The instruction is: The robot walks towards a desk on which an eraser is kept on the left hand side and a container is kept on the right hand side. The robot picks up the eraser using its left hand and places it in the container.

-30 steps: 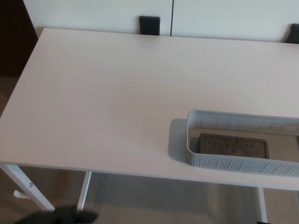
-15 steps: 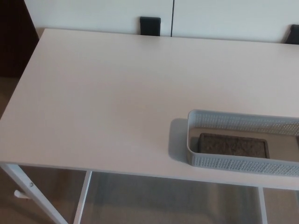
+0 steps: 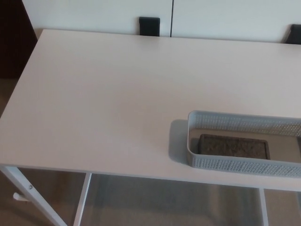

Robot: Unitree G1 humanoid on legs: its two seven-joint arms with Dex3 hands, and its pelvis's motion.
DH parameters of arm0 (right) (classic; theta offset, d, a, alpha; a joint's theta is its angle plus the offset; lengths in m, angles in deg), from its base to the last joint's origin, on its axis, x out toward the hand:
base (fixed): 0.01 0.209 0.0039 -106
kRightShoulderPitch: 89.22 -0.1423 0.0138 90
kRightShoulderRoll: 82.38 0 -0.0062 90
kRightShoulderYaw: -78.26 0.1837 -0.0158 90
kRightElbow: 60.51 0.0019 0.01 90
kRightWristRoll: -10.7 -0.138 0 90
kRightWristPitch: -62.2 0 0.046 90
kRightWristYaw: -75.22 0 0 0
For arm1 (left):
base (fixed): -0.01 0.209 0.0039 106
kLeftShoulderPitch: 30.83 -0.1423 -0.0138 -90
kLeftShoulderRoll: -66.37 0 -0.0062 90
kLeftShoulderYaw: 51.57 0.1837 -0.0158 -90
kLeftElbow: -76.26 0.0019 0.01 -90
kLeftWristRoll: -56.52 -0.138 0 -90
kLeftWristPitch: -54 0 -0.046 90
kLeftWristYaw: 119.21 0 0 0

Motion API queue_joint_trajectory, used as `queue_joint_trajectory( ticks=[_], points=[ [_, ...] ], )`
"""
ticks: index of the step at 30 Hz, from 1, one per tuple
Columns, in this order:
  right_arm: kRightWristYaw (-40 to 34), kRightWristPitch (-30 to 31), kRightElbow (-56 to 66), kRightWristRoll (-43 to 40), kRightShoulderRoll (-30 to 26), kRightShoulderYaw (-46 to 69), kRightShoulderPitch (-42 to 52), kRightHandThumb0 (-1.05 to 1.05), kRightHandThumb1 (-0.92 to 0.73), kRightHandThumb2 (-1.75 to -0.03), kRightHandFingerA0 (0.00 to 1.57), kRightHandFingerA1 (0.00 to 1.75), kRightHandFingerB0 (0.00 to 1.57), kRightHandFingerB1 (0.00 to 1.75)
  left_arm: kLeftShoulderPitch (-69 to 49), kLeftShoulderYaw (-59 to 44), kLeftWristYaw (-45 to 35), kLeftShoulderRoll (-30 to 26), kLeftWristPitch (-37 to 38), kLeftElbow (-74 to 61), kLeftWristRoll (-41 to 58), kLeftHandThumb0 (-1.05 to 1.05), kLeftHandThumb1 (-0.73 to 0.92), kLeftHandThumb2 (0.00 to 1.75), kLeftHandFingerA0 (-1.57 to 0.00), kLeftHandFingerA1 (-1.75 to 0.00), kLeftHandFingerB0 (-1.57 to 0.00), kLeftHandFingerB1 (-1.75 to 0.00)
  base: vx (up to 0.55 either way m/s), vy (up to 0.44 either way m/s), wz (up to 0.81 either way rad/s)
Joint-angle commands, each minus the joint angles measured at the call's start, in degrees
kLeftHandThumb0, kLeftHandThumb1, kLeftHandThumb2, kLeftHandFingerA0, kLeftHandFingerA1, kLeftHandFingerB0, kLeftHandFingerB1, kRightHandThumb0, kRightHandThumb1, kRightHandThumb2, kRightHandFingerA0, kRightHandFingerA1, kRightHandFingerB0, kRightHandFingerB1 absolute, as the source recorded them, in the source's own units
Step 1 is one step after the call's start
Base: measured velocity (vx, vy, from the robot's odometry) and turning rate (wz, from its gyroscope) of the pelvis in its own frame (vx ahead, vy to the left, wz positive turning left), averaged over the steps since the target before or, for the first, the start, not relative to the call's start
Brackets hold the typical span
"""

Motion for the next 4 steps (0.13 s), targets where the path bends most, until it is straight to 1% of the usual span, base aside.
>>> queue_joint_trajectory(
  ticks=[1, 4],
  points=[
    [-2.4, -3.8, -0.5, -0.2, 0.0, 2.2, 0.9, -0.32, -0.63, -0.59, 0.45, 0.43, 0.29, 0.37, 1.6, 1.6, 12.6, -2.2, 16.6, 7.0, -4.9, -0.57, 0.6, 0.58, -0.27, -0.41, -0.33, -0.32, 0.0, 0.0, 0.0],
    [-2.3, -3.6, -0.1, -0.2, -0.1, 2.2, 1.0, -0.32, -0.64, -0.59, 0.45, 0.42, 0.29, 0.37, 1.8, 1.9, 13.0, -2.4, 17.2, 7.6, -5.0, -0.57, 0.6, 0.58, -0.27, -0.41, -0.33, -0.32, 0.0, 0.0, 0.0]
  ],
)
